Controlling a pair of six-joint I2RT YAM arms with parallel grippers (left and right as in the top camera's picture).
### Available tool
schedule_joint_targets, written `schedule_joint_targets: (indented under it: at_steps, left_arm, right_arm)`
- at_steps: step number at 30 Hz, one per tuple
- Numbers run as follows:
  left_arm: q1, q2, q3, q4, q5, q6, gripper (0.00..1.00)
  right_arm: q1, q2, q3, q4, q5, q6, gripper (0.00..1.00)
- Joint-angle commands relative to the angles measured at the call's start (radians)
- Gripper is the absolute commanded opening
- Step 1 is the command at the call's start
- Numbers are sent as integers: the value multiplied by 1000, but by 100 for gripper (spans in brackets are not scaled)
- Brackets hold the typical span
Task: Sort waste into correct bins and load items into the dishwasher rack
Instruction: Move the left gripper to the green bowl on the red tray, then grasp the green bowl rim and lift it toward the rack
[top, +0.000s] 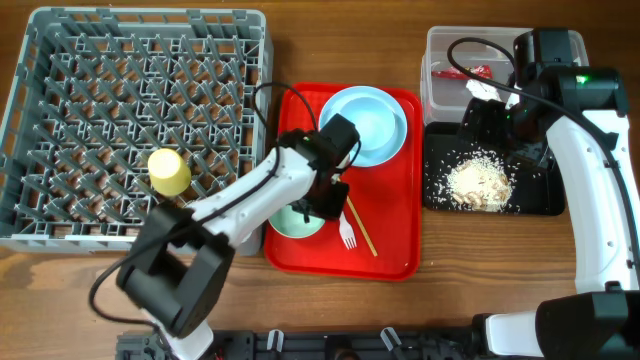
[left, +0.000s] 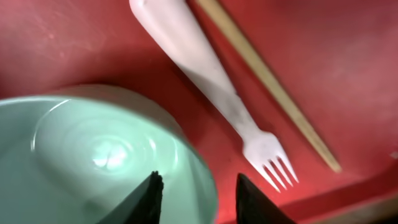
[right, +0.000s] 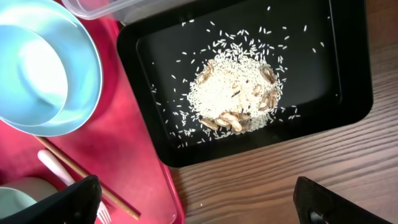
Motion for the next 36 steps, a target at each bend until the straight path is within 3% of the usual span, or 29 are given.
schedule_joint_targets:
  at_steps: [1, 8, 18, 27, 36]
  left_arm:
    - [-4, 47, 8, 5, -11, 5, 27]
    - [-4, 46, 9, 27, -11, 5, 4]
    - [38, -63, 158, -42, -56, 6, 4]
    - [243, -296, 278, -21, -48, 64, 4]
    - [603, -290, 278, 24, 476, 306, 4]
  right_arm:
    - [-2, -19, 19, -5, 18, 15, 100]
    - [-2, -19, 19, -7, 16, 16, 100]
    - [-2, -19, 19, -7, 16, 16, 100]
    - [-2, -19, 19, -2, 17, 15, 100]
    - [-2, -19, 19, 2, 17, 14, 100]
